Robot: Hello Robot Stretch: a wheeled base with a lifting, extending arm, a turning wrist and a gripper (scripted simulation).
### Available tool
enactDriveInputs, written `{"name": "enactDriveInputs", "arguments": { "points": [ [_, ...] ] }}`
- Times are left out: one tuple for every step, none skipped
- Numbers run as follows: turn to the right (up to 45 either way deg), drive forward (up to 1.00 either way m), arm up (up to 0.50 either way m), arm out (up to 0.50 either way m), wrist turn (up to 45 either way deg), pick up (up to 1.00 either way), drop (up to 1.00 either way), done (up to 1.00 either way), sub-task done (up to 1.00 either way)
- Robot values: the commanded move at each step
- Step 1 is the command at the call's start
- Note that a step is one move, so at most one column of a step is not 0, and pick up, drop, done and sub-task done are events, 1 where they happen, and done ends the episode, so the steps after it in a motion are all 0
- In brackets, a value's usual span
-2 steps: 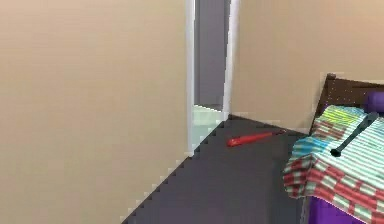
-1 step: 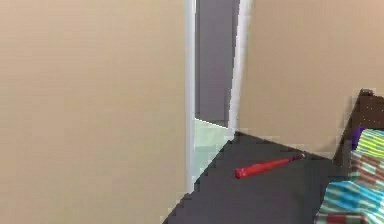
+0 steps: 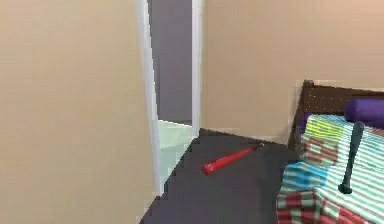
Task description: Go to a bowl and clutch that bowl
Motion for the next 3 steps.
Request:
{"name": "enactDriveInputs", "arguments": {
  "points": [
    [0.0, 1.00, 0.00, 0.00, 0.0, 0.00, 0.00, 0.00, 0.00],
    [6.0, 0.00, 0.00, 0.00, 0.0, 0.00, 0.00, 0.00, 0.00],
    [0.0, 0.15, 0.00, 0.00, 0.0, 0.00, 0.00, 0.00, 0.00]
  ]
}}
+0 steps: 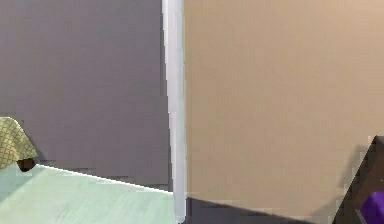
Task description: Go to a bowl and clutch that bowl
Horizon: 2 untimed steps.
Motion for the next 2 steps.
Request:
{"name": "enactDriveInputs", "arguments": {
  "points": [
    [-9.0, 0.00, 0.00, 0.00, 0.0, 0.00, 0.00, 0.00, 0.00],
    [0.0, 0.50, 0.00, 0.00, 0.0, 0.00, 0.00, 0.00, 0.00]
  ]
}}
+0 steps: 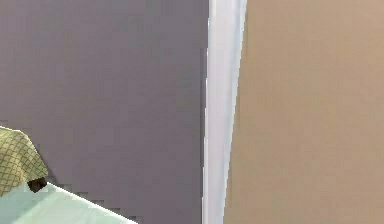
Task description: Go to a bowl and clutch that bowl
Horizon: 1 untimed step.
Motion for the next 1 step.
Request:
{"name": "enactDriveInputs", "arguments": {
  "points": [
    [-45.0, 0.00, 0.00, 0.00, 0.0, 0.00, 0.00, 0.00, 0.00]
  ]
}}
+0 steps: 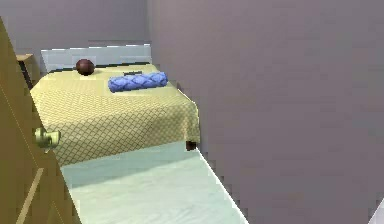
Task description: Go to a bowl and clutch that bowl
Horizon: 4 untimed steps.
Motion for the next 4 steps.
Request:
{"name": "enactDriveInputs", "arguments": {
  "points": [
    [-15.0, 0.00, 0.00, 0.00, 0.0, 0.00, 0.00, 0.00, 0.00],
    [0.0, 1.00, 0.00, 0.00, 0.0, 0.00, 0.00, 0.00, 0.00],
    [-27.0, 0.00, 0.00, 0.00, 0.0, 0.00, 0.00, 0.00, 0.00],
    [0.0, 0.05, 0.00, 0.00, 0.0, 0.00, 0.00, 0.00, 0.00]
  ]
}}
